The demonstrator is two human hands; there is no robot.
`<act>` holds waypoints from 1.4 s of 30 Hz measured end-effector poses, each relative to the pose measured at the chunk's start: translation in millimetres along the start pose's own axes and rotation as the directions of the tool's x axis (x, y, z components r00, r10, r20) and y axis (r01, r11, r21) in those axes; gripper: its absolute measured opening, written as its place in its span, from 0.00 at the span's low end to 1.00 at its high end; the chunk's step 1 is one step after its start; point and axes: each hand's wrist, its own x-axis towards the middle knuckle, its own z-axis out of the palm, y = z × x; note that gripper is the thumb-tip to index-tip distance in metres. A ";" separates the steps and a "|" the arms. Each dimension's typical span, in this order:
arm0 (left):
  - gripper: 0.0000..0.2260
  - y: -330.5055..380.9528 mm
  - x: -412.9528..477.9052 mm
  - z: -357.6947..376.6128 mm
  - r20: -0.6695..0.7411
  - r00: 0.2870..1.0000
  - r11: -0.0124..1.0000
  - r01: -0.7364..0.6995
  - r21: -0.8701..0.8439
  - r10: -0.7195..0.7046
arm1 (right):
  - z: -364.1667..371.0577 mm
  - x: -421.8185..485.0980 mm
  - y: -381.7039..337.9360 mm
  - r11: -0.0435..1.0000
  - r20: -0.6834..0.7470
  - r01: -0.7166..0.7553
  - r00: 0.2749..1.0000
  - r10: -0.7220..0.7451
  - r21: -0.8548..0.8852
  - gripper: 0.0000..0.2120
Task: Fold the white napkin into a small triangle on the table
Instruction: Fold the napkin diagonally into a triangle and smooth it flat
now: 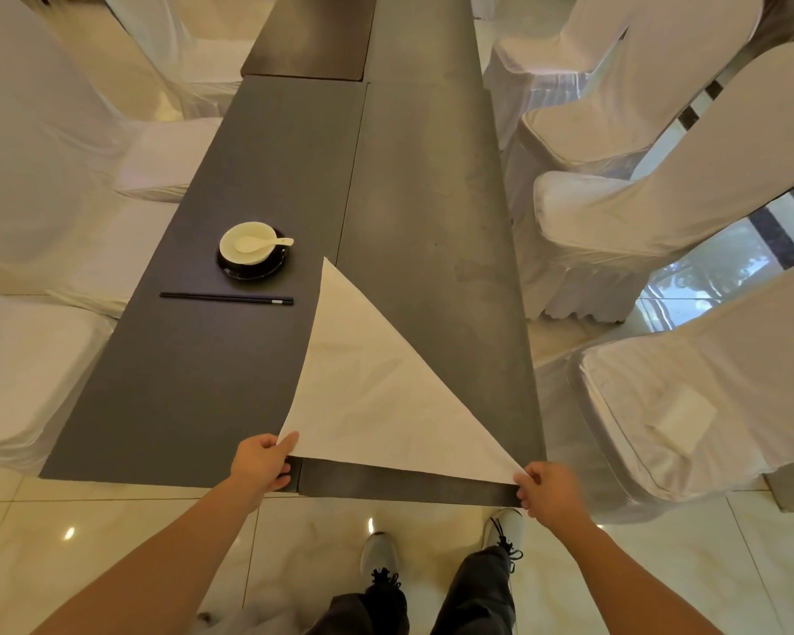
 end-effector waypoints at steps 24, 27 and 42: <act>0.22 5.2 8.0 5.7 -0.131 0.979 0.919 -0.097 0.383 0.158 | -10.4 4.3 -8.4 0.847 0.163 0.096 0.987 -0.012 -0.523 0.16; 0.23 8.7 7.7 5.9 -0.143 0.976 0.911 -0.095 0.402 0.164 | -18.0 1.7 -11.6 0.836 0.171 0.129 0.984 -0.044 -0.533 0.20; 0.14 8.6 3.8 10.5 0.015 0.988 0.872 -0.143 0.469 0.154 | -4.1 6.8 -1.9 0.894 0.106 0.110 0.992 -0.070 -0.434 0.13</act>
